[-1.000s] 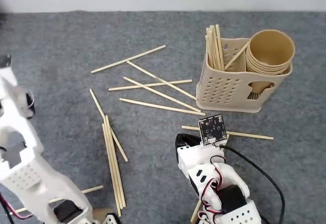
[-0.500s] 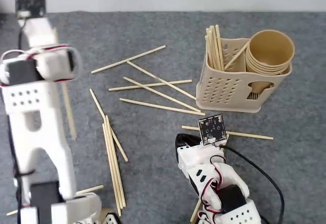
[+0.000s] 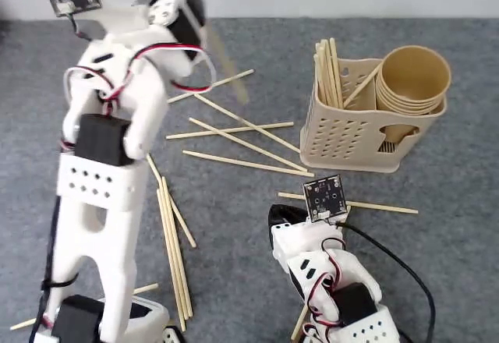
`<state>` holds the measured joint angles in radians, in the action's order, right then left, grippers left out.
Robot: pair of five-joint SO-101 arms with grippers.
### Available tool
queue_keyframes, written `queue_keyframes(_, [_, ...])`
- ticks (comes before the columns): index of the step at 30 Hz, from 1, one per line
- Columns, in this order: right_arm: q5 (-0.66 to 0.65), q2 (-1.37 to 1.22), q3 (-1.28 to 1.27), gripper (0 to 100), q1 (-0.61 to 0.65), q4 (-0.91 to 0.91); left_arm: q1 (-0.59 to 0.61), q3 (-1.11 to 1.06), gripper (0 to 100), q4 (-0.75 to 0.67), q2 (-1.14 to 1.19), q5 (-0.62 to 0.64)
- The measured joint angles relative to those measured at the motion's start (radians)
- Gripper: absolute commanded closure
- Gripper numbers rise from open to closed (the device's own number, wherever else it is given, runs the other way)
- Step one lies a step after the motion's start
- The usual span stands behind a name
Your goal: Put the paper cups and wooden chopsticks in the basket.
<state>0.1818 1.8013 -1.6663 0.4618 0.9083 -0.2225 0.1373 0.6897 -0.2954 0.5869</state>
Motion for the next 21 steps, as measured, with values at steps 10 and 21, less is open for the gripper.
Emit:
queue_keyframes(10, [0.0,0.0,0.0,99.0,0.0,0.0,-0.218,-0.063,99,-0.382,0.097,0.032])
queue_keyframes(21, [0.0,0.0,0.0,99.0,0.0,0.0,-0.29,-0.063,99,-0.582,0.325,0.031])
